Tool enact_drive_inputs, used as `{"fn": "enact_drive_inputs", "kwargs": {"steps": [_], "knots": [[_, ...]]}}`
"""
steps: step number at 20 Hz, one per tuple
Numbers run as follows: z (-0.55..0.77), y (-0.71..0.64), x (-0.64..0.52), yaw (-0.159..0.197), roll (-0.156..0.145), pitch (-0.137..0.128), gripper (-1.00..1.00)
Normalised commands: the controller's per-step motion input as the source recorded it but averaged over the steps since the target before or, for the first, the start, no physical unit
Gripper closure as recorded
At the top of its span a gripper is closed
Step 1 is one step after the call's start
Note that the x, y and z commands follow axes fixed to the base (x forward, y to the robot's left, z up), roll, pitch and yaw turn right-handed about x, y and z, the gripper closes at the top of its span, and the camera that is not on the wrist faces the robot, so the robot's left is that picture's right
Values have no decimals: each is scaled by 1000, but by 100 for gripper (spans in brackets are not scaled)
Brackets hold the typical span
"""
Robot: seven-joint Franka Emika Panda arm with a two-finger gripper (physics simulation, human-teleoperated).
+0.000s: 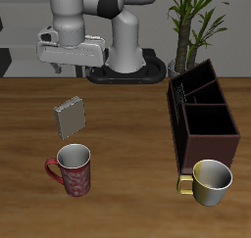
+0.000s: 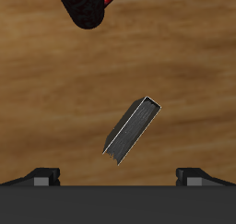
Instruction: Place the black book into the left desk caddy's front compartment and place the yellow book into the left desk caddy's right compartment and place the red mug into the left desk caddy's left compartment
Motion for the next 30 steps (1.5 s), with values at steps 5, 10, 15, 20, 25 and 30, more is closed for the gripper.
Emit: {"fn": "enact_drive_inputs", "kwargs": {"steps": [5,10,15,20,25,30], "knots": [[-249,-54,98,-12,6,-37,-100],[-230,-102,43,-54,-51,-44,-100],[-187,-82,-47,-72,-8,-21,-100],[-248,2,-13,-41,-42,8,-100],[-256,-45,59,-63,-31,15,-100],[-187,-5,-1,-51,-10,8,-100]]}}
